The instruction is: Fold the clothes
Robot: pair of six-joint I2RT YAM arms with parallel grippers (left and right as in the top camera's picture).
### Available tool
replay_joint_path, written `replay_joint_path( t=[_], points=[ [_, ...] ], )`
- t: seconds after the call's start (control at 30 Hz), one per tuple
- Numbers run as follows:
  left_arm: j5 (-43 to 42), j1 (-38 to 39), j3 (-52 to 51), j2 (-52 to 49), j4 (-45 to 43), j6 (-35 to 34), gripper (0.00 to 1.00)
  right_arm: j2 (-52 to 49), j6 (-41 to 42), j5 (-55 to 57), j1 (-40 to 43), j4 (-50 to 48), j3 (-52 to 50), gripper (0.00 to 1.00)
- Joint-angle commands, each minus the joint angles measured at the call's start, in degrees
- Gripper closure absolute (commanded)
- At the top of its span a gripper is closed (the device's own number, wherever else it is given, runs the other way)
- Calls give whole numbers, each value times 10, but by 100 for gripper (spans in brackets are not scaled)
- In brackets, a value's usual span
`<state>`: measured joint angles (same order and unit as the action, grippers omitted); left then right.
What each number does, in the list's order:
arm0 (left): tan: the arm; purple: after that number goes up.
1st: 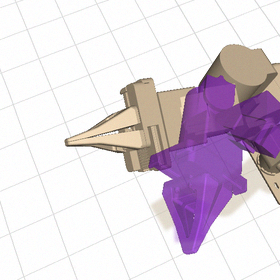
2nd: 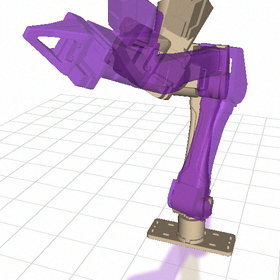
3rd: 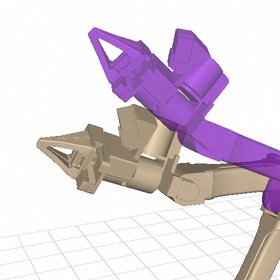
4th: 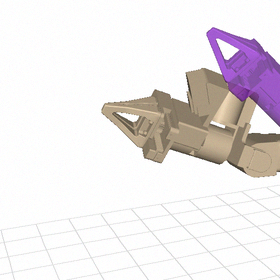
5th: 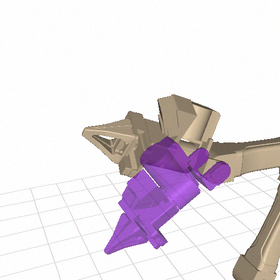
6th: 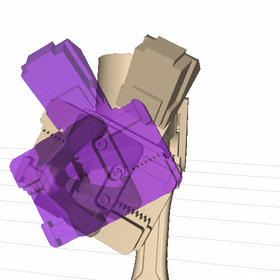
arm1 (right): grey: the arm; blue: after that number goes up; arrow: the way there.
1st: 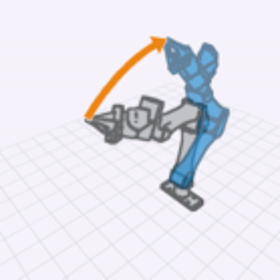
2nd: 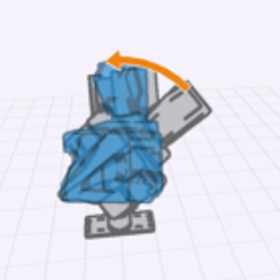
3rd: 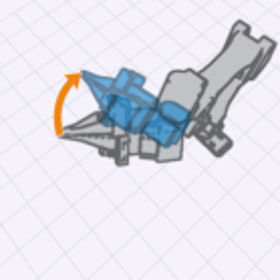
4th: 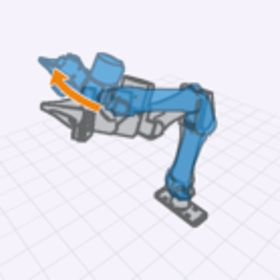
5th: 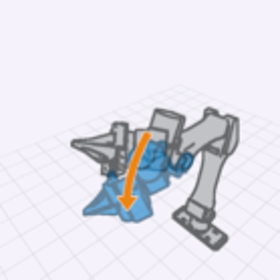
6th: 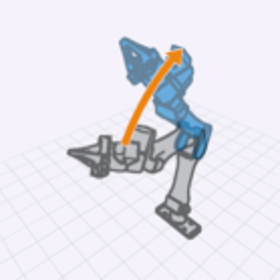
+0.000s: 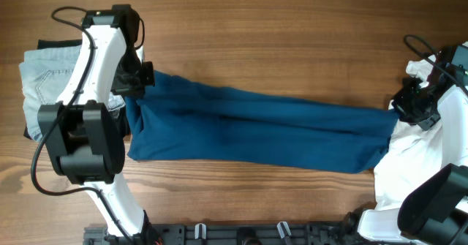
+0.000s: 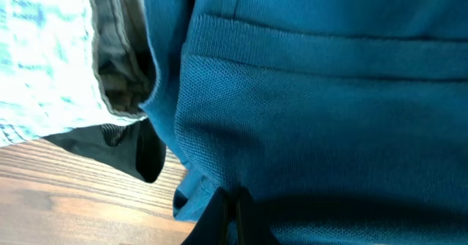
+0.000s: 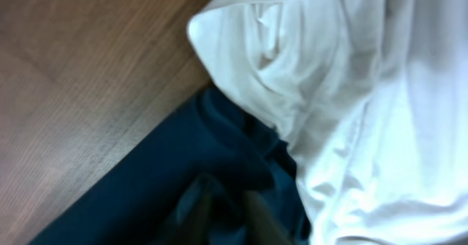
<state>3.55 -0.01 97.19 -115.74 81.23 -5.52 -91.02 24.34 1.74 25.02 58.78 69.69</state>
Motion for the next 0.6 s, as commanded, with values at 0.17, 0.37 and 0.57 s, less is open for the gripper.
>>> replay_joint_path(
  t=[0.17,0.37,0.57],
  points=[
    [6,-5,-7,13,42,-9,96,5,-19,39,0,8,0,96],
    [6,-5,-7,13,57,-10,74,5,-49,49,0,25,0,57],
    [6,-5,-7,13,80,-9,64,5,-46,61,0,29,0,58]
  ],
)
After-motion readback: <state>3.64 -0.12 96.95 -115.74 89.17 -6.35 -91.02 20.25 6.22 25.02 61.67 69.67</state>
